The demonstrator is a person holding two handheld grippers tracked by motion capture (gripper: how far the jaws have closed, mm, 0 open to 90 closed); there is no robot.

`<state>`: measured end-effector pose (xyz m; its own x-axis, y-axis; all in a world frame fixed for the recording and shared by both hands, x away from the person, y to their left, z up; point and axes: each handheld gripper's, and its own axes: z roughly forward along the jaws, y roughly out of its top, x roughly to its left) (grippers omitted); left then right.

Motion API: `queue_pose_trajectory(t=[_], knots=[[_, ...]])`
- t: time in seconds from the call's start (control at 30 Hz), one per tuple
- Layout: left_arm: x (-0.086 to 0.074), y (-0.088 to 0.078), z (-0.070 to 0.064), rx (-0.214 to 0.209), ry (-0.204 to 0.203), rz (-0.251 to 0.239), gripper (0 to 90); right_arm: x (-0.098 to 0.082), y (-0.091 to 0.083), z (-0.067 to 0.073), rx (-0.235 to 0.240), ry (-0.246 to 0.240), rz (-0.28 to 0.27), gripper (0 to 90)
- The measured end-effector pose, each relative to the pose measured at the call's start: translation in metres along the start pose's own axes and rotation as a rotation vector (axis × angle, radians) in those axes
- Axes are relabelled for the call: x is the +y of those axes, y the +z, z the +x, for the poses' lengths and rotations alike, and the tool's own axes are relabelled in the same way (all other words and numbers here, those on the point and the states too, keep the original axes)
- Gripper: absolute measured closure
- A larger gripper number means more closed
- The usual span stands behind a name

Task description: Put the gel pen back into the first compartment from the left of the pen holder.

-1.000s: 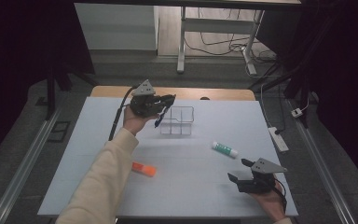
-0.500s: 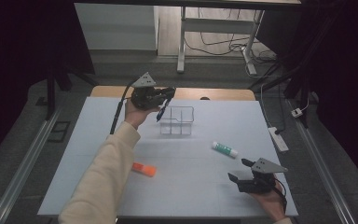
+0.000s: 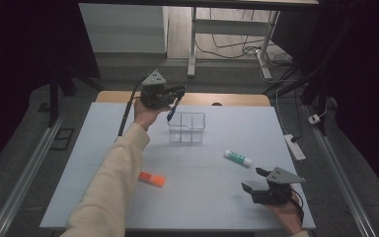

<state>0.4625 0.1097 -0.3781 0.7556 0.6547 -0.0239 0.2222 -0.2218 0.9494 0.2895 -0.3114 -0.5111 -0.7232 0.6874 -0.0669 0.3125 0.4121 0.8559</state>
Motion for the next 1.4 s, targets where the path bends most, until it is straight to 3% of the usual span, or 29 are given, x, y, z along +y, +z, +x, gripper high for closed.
queue_pose_trajectory(t=[0.3, 0.77, 0.83, 0.97, 1.4], knots=[[0.002, 0.011, 0.001, -0.003, -0.011, -0.009, 79.7, 0.0, 0.001, 0.0, 0.002, 0.0, 0.005, 19.0], [-0.014, 0.018, 0.006, 0.001, -0.025, 0.038, 77.1, -0.001, 0.001, 0.0, 0.003, 0.002, 0.006, 19.0], [-0.017, 0.016, 0.007, -0.001, -0.022, 0.053, 68.6, -0.001, 0.001, 0.0, 0.004, 0.001, 0.006, 19.0], [-0.019, 0.01, 0.007, 0.004, -0.016, 0.079, 60.5, -0.001, 0.001, -0.001, 0.005, -0.001, 0.007, 19.0], [-0.035, -0.016, -0.001, -0.03, -0.009, 0.107, 51.8, -0.001, 0.002, 0.0, 0.002, -0.003, 0.009, 19.0]])
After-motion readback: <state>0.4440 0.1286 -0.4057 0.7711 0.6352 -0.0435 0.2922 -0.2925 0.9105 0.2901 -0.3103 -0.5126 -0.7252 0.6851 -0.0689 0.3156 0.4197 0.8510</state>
